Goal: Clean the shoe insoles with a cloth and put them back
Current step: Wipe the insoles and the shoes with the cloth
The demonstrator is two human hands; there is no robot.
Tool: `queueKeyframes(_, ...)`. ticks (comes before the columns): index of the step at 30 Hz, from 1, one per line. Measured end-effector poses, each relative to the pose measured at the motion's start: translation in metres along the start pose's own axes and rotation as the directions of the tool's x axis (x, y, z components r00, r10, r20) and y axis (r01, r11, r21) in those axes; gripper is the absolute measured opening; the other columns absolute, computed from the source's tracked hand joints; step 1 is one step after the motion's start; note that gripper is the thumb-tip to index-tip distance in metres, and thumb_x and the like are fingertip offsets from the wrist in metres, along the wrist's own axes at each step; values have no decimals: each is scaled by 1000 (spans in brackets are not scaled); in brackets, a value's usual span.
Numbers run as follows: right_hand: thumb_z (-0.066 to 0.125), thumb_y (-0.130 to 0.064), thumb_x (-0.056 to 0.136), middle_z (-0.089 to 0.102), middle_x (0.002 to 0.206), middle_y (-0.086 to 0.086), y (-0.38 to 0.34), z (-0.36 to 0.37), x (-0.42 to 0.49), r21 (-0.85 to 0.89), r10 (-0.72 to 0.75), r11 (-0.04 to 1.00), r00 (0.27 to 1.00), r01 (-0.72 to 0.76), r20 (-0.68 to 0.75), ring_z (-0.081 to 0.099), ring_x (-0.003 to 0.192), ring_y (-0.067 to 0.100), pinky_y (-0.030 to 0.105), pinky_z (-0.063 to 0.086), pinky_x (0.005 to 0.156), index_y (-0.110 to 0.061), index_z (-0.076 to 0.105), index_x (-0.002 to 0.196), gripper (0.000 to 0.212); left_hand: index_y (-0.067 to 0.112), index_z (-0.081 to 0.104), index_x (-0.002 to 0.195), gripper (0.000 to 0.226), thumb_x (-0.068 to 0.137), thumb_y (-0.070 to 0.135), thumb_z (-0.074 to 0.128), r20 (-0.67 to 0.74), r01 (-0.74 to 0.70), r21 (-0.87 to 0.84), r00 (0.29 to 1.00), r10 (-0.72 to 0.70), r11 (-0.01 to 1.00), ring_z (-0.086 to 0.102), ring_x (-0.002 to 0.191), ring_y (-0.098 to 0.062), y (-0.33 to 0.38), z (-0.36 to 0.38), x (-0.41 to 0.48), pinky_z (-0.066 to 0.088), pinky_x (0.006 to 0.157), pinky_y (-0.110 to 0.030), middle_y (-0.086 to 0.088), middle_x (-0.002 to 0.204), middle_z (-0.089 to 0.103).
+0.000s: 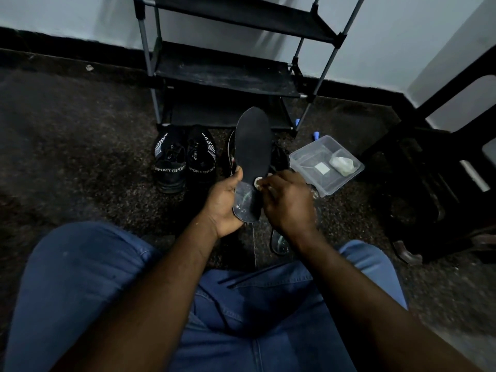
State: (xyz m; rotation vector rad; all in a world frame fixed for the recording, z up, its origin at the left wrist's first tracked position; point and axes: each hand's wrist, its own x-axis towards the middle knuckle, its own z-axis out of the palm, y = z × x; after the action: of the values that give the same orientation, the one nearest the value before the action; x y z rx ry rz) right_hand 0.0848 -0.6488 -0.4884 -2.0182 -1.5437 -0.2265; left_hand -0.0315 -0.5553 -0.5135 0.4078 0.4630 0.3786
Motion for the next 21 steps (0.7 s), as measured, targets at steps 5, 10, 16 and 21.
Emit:
queueKeyframes(5,69,-19,88,69,86,6,-5,0,-10,-51,-33,998,998,35,44,60,79,31,39,51,68,-17,78,91,11,1,52,143,63,107,50,33,-19,16,-6,1000,-16,1000,59,123,-26,0,-7,7,36,117,-41,-13,140,61)
queueKeyframes(10,72,-11,85,69,87,5,-12,-3,-35,69,-69,996,987,60,144,63,81,26,27,44,74,-18,80,94,14,1,78,107,64,109,43,30,-57,-44,-52,998,41,998,59,123,-31,5,-6,11,35,117,-44,-17,122,71)
queueKeyframes(16,69,-14,87,71,92,3,-14,-3,-38,157,-129,982,977,102,168,65,87,24,30,51,78,-17,80,99,16,1,52,142,59,109,45,31,-23,-72,-94,997,70,993,56,130,-34,4,-8,8,43,109,-46,-19,142,59)
queueKeyframes(21,69,-17,90,68,88,6,-8,-1,-15,27,-43,999,997,41,63,64,81,28,37,53,71,-15,79,94,12,1,56,137,65,106,52,32,13,19,-1,1000,-19,1000,62,123,-26,1,-10,7,43,107,-41,-15,135,65)
